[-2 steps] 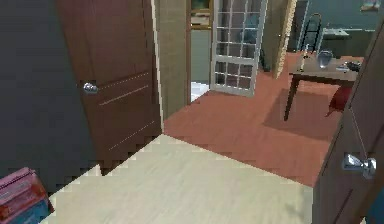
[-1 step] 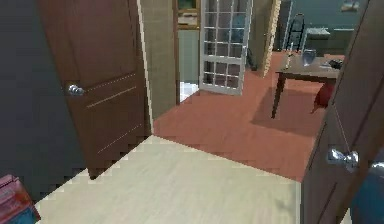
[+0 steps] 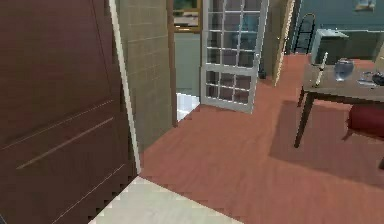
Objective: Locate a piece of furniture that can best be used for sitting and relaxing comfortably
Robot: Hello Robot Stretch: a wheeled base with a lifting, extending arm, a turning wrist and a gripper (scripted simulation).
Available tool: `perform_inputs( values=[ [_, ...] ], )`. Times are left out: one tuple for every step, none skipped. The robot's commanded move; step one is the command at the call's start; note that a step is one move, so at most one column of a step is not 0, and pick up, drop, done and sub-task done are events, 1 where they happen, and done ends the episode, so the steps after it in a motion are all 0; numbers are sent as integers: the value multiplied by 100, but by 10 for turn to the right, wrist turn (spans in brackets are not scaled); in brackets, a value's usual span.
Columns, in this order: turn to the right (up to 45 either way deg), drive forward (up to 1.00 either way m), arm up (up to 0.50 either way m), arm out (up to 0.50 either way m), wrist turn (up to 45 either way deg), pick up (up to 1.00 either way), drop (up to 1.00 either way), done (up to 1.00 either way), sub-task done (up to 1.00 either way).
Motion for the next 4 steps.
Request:
perform_inputs(
  values=[
    [270, 0, 0, 0, 0, 0, 0, 0, 0],
    [0, 40, 0, 0, 0, 0, 0, 0, 0],
    [60, 0, 0, 0, 0, 0, 0, 0, 0],
    [0, 95, 0, 0, 0, 0, 0, 0, 0]
  ],
)
